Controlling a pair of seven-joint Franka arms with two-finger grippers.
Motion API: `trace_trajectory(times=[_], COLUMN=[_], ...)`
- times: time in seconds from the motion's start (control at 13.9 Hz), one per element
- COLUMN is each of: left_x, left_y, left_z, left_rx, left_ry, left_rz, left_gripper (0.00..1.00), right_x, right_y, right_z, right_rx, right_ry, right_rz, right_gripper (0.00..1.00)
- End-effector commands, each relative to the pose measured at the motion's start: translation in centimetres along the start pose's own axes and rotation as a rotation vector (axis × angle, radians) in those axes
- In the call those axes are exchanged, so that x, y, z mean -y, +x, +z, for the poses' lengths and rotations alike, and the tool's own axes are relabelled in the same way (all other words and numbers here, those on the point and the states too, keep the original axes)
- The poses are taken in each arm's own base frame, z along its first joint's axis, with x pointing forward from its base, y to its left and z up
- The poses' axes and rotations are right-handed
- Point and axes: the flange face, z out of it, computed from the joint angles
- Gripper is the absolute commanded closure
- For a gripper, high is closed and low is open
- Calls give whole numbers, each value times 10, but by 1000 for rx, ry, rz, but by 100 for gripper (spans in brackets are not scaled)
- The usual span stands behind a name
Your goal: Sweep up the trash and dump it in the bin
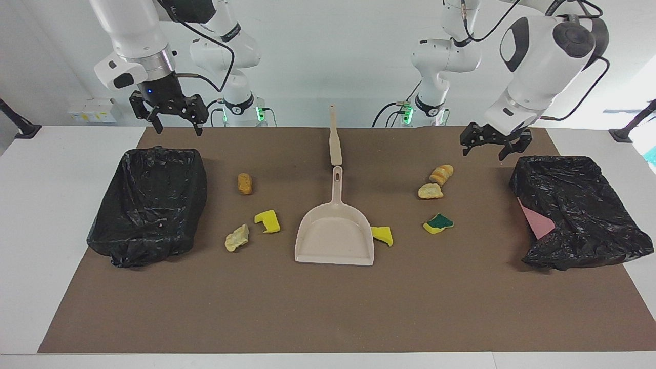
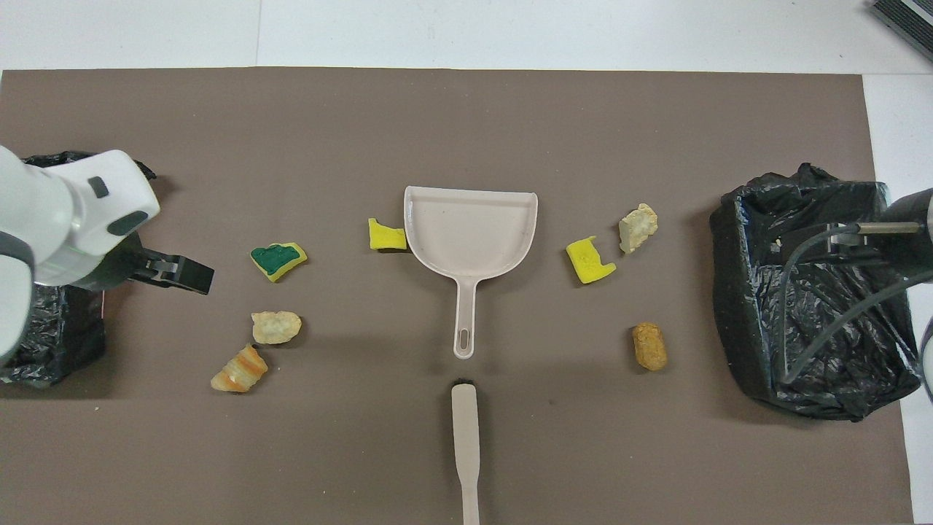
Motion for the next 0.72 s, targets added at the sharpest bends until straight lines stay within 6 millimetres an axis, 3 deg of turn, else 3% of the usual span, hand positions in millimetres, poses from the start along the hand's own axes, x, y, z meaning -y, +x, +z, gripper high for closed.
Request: trace_trajectory(times=[0.0,0.22,0.65], left_x=[-47,-97,-222], left_y=[-22,-28,-68], left_z=[28,55,96], left_rx=[-15,-15,4], left_ry=[-2,-26,-7], left_rz=[86,117,29], left_gripper=[0,0,0], right_x=[-3,-5,-1], right_y=[-3,-2,2], right_z=[-3,-3,-3], right_rx=[11,9,-23], right_ry=[-2,0,5], right_rz=[-22,-18,2], right_gripper=[0,0,0])
